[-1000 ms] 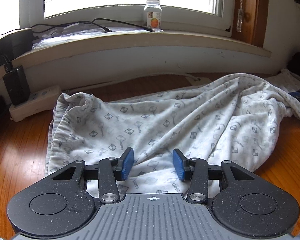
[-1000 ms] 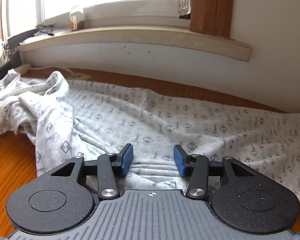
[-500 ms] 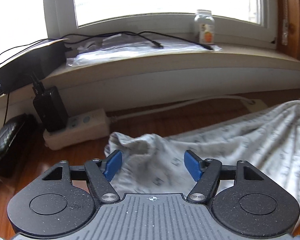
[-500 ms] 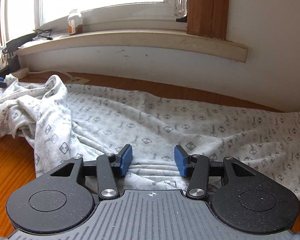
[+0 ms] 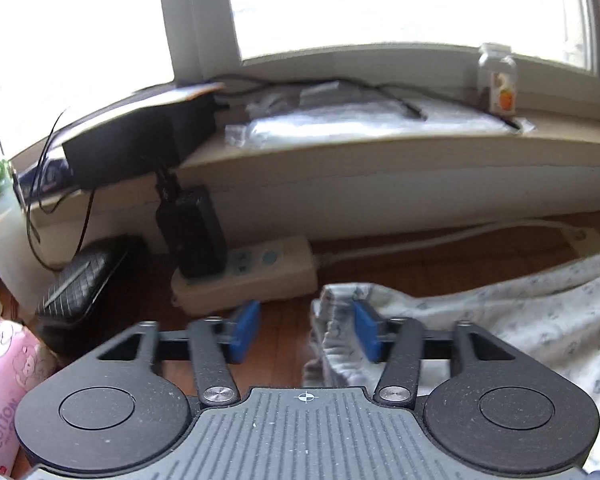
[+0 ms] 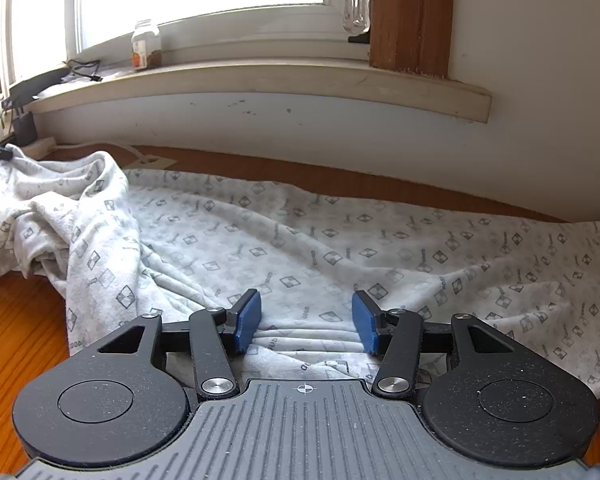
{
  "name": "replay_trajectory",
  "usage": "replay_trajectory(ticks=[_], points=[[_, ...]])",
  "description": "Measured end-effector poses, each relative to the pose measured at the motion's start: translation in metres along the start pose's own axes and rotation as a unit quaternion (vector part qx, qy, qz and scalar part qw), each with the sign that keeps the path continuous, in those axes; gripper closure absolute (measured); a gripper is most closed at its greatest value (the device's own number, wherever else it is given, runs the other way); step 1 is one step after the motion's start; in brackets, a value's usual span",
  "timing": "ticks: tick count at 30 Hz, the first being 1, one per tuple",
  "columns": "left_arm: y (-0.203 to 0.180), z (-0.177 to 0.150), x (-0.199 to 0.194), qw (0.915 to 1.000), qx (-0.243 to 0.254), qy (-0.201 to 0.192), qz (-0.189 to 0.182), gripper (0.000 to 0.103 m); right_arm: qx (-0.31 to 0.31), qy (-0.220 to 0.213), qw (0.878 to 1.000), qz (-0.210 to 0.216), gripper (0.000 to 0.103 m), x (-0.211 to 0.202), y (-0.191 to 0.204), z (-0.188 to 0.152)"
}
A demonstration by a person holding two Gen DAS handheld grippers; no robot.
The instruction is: Fold clothes
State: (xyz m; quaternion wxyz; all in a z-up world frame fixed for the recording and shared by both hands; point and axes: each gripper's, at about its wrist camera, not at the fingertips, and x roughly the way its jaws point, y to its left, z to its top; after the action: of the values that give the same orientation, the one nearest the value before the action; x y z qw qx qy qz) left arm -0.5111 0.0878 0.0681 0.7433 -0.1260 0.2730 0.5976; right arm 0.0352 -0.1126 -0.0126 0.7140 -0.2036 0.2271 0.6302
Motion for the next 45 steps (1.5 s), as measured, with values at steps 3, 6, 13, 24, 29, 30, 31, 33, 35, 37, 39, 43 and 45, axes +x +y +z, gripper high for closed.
replay_trajectory(ticks=[3, 6, 13, 24, 29, 30, 31, 33, 35, 37, 39, 43, 45], points=[[-0.021, 0.010, -0.008, 0.9986, 0.002, -0.027, -0.046, 0.023, 0.003, 0.000, 1.000, -0.009, 0.044, 0.000, 0.000, 0.000], [-0.056, 0.022, -0.007, 0.9931, 0.015, -0.048, -0.106, 0.019, -0.005, -0.006, 1.000, -0.014, 0.043, -0.003, 0.001, 0.000], [-0.160, 0.048, 0.023, 0.9649, 0.070, -0.063, -0.245, 0.000, -0.022, -0.044, 0.996, -0.077, 0.043, -0.051, 0.006, 0.008], [-0.224, 0.028, 0.055, 0.9289, 0.106, -0.039, -0.353, 0.000, 0.065, 0.003, 0.988, -0.140, 0.068, -0.132, -0.003, -0.052], [-0.227, 0.021, 0.054, 0.9293, 0.128, -0.049, -0.343, 0.000, 0.085, 0.020, 0.985, -0.147, 0.068, -0.150, 0.009, -0.079], [-0.228, 0.021, 0.053, 0.9280, 0.129, -0.050, -0.346, 0.000, 0.085, 0.022, 0.985, -0.146, 0.068, -0.152, 0.013, -0.082], [-0.228, 0.021, 0.053, 0.9278, 0.128, -0.052, -0.346, 0.000, 0.084, 0.025, 0.986, -0.145, 0.068, -0.154, 0.018, -0.084], [-0.227, 0.020, 0.052, 0.9267, 0.124, -0.055, -0.350, 0.000, 0.078, 0.030, 0.987, -0.140, 0.068, -0.157, 0.029, -0.086], [-0.228, 0.021, 0.052, 0.9262, 0.126, -0.052, -0.352, 0.000, 0.072, 0.032, 0.988, -0.136, 0.068, -0.160, 0.038, -0.088], [-0.229, 0.021, 0.052, 0.9256, 0.127, -0.050, -0.353, 0.000, 0.070, 0.032, 0.989, -0.129, 0.068, -0.163, 0.047, -0.087], [-0.230, 0.021, 0.052, 0.9252, 0.129, -0.049, -0.353, 0.000, 0.069, 0.032, 0.990, -0.121, 0.068, -0.163, 0.053, -0.088], [-0.230, 0.021, 0.053, 0.9255, 0.128, -0.046, -0.353, 0.000, 0.061, 0.041, 0.992, -0.106, 0.068, -0.156, 0.066, -0.088], [-0.230, 0.021, 0.054, 0.9253, 0.127, -0.045, -0.355, 0.000, 0.056, 0.048, 0.992, -0.102, 0.068, -0.153, 0.069, -0.089]])
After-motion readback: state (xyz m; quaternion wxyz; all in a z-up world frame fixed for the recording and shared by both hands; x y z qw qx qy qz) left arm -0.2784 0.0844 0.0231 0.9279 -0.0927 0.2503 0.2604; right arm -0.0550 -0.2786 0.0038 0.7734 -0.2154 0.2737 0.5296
